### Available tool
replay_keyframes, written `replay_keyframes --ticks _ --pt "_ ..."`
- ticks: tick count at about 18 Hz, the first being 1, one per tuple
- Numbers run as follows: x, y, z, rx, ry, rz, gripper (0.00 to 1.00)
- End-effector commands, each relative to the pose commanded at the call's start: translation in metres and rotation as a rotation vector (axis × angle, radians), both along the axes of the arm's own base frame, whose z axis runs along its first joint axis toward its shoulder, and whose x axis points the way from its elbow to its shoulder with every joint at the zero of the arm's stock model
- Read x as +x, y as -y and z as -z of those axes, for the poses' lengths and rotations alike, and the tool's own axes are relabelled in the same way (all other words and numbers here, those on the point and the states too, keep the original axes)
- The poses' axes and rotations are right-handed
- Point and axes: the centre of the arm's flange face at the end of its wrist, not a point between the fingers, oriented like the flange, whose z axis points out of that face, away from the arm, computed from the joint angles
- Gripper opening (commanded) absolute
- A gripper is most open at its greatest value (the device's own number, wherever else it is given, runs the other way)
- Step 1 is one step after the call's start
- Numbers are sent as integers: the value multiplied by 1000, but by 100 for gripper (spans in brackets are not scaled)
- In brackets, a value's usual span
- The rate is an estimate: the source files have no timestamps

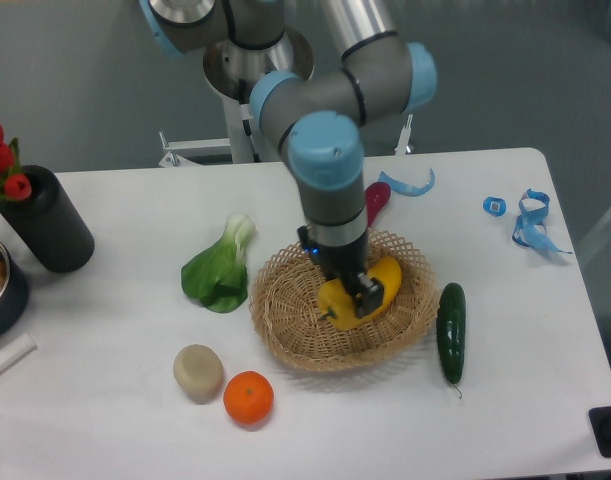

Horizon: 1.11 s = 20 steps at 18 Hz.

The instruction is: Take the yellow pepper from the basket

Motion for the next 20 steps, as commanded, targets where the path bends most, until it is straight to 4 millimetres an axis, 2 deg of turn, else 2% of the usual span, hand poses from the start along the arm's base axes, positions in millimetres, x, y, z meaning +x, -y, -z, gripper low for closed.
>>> replay_keyframes --ticks 2,6,9,12,14,17,20 --pt "-16 13 1 -8 2 -36 22" --pt "-49 51 3 -12 57 -118 22" --pt "-61 62 2 -4 57 -141 22" --pt "-70 63 -6 3 43 -144 22" --pt "-84 76 -4 6 45 -163 22" --pt "-113 99 -13 15 62 -125 22" --pt "-131 125 -7 0 82 -104 22"
